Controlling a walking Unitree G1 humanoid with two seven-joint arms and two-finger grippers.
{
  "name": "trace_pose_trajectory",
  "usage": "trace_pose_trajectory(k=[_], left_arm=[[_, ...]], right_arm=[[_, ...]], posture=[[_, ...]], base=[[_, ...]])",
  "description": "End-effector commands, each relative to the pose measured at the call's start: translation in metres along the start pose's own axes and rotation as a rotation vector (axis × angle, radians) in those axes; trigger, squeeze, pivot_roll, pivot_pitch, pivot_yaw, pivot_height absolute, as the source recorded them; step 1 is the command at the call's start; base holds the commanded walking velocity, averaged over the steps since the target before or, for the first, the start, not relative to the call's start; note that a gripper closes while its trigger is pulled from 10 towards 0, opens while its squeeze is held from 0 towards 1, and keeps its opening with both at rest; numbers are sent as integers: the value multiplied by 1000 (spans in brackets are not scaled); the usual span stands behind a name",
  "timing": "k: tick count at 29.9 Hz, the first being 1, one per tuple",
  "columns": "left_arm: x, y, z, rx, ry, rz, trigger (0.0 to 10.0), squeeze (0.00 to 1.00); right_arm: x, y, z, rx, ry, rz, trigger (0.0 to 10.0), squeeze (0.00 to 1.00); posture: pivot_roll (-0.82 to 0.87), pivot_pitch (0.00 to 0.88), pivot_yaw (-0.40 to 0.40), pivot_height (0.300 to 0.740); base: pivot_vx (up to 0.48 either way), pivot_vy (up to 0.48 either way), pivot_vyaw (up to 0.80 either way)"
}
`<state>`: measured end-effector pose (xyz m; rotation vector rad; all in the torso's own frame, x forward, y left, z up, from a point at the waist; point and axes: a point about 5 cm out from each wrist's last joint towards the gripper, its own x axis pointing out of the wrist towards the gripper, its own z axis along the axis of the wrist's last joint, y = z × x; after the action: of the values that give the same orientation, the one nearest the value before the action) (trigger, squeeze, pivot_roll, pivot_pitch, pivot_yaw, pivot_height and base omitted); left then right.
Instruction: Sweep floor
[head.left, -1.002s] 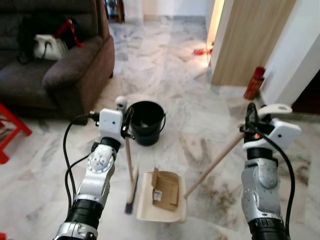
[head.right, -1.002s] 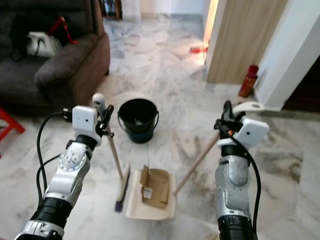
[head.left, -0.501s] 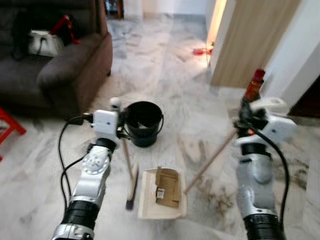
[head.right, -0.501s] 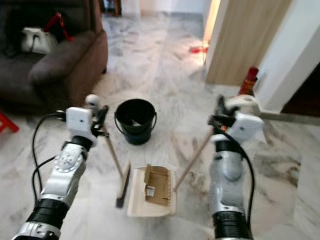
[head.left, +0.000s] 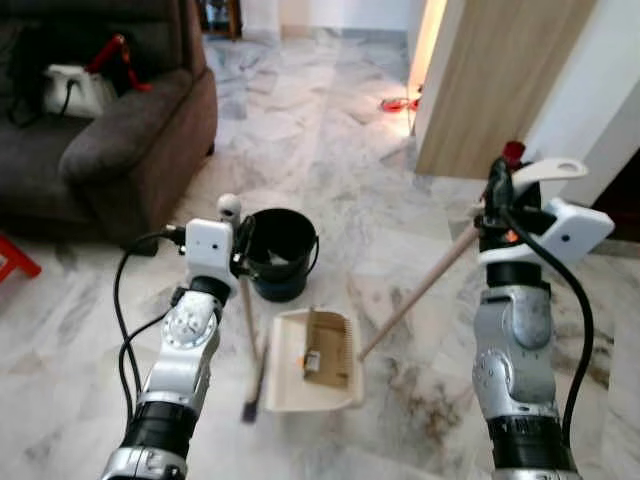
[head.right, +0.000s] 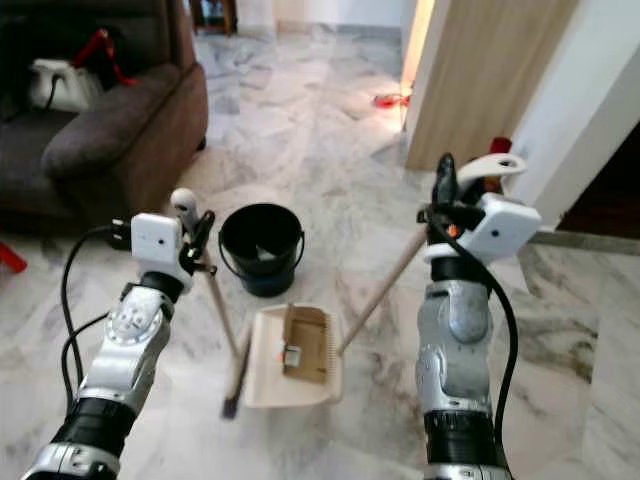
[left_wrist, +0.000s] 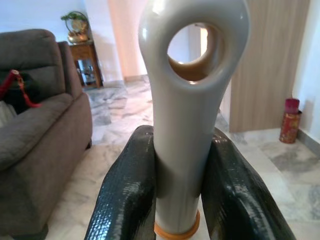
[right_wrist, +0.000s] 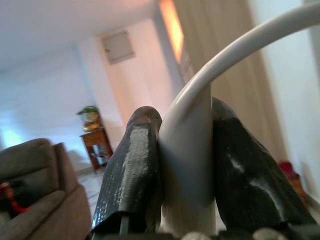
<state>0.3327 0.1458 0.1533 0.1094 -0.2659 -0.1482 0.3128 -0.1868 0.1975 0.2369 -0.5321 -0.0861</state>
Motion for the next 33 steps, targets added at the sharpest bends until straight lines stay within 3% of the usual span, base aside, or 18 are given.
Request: trace_pose_trajectory(k=[1,7,20,33], left_arm=[[3,0,12,0,-52,-1,10000,0],[1,1,11,-11,-48,0,10000,0],[2,2,13,-10,-55,7,10000,0],[2,2,13,-4,-51,10,10000,0]], right_arm=[[9,10,18,31,-80,25,10000,0],[10,14,19,33,-80,37,10000,0],[10,15,19,39,-69,38,10000,0],[9,15,17,23,-52,48,10000,0]], posture=[[120,66,-10,740],[122,68,-9,740],[123,75,-8,740],[120,77,-11,740]], base=[[255,0,0],[127,0,0],[0,344,0],[302,117,278]])
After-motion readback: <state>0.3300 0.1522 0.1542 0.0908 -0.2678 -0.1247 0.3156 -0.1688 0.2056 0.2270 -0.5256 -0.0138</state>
